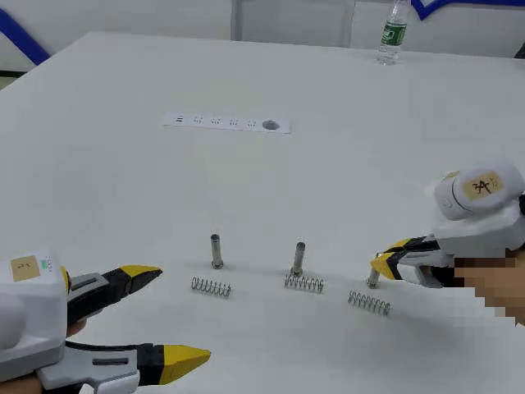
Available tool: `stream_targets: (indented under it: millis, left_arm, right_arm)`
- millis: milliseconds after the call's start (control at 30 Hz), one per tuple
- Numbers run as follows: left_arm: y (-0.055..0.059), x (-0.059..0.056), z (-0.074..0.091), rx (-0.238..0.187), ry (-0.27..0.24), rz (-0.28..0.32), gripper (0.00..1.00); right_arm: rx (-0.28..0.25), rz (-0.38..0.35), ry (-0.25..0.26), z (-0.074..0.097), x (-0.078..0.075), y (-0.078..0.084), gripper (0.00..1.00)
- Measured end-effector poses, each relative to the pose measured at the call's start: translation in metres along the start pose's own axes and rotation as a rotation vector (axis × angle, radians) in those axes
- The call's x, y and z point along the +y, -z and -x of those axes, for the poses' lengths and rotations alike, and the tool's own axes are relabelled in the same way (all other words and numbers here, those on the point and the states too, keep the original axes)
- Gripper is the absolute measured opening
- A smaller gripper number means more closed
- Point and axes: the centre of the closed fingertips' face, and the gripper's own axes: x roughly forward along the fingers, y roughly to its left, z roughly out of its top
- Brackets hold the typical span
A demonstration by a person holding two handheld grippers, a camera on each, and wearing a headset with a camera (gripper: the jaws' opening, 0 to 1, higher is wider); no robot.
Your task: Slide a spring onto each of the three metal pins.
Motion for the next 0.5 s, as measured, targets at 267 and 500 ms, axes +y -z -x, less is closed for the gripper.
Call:
stream_targets:
  millis: [267, 500]
  left_arm:
    - [0.000, 0.001, 0.000, -0.002, -0.003, 0.003, 0.78]
    - [0.000, 0.001, 0.001, -0.002, -0.004, 0.005, 0.78]
  right_arm:
    - [0.009, 0.010, -0.005, -0.004, 0.000, 0.004, 0.09]
    - [0.044, 0.000, -0.018, -0.015, -0.001, 0.018, 0.09]
